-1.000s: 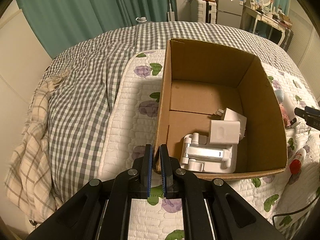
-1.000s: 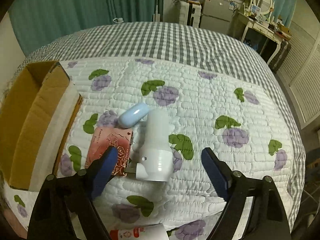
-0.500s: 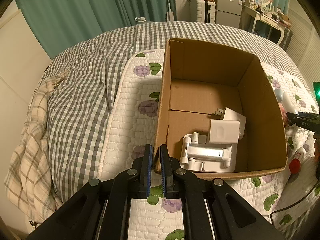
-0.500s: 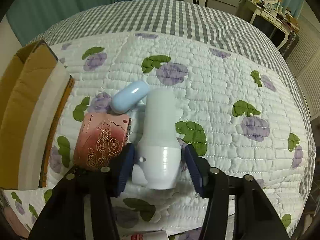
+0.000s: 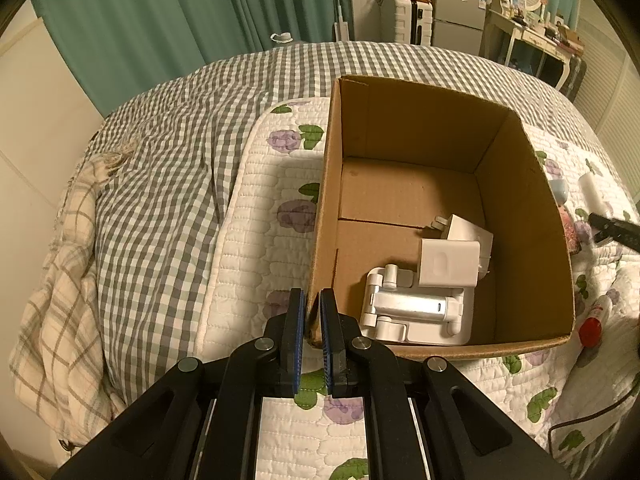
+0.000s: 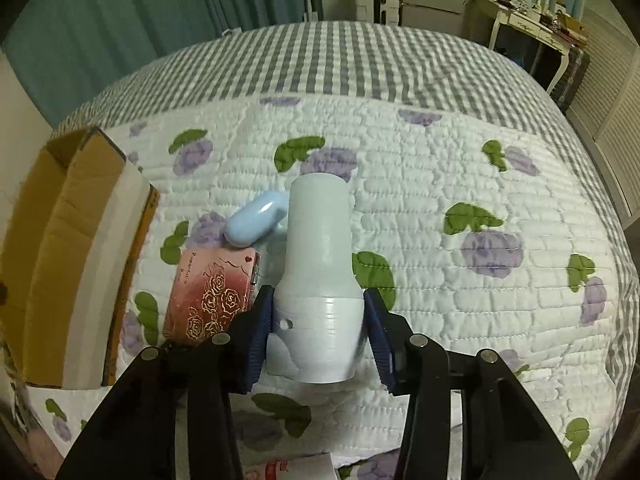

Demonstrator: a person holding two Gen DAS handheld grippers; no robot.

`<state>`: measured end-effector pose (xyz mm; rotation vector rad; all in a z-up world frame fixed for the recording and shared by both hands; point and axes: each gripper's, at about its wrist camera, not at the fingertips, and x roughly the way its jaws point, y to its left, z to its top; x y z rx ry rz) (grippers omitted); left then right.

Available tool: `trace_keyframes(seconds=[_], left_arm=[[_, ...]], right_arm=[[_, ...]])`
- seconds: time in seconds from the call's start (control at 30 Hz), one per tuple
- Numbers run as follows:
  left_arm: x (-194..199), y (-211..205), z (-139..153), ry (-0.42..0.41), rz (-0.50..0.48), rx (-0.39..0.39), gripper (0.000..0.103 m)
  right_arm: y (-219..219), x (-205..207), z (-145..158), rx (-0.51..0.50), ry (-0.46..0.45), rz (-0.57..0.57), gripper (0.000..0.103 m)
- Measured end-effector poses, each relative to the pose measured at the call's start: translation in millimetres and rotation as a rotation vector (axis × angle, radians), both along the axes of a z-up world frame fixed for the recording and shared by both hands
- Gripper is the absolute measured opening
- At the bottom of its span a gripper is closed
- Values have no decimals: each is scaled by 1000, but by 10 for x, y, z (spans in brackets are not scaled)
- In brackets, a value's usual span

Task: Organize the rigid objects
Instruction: 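Reach the right gripper to the white hair dryer and grasp its body, then carry the hair dryer into the box and open the right gripper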

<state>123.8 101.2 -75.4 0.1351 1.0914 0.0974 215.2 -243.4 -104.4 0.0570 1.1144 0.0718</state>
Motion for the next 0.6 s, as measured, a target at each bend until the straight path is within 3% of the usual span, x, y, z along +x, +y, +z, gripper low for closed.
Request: trace_keyframes(seconds=[0.2, 0.33, 0.47, 0.6], left_arm=[[-2, 5, -5, 3, -14, 10, 7], [-6, 8, -6, 4, -21, 12, 7], [0, 26, -6, 5, -21, 2, 7], [5, 33, -5, 4, -20, -6, 7]], right_arm=[[130, -50, 398, -86, -86, 16, 45], [334, -63, 868, -83, -167, 58, 45], [858, -100, 1453, -86, -273, 188, 45], [1429, -148, 1773, -64, -328, 316, 45]])
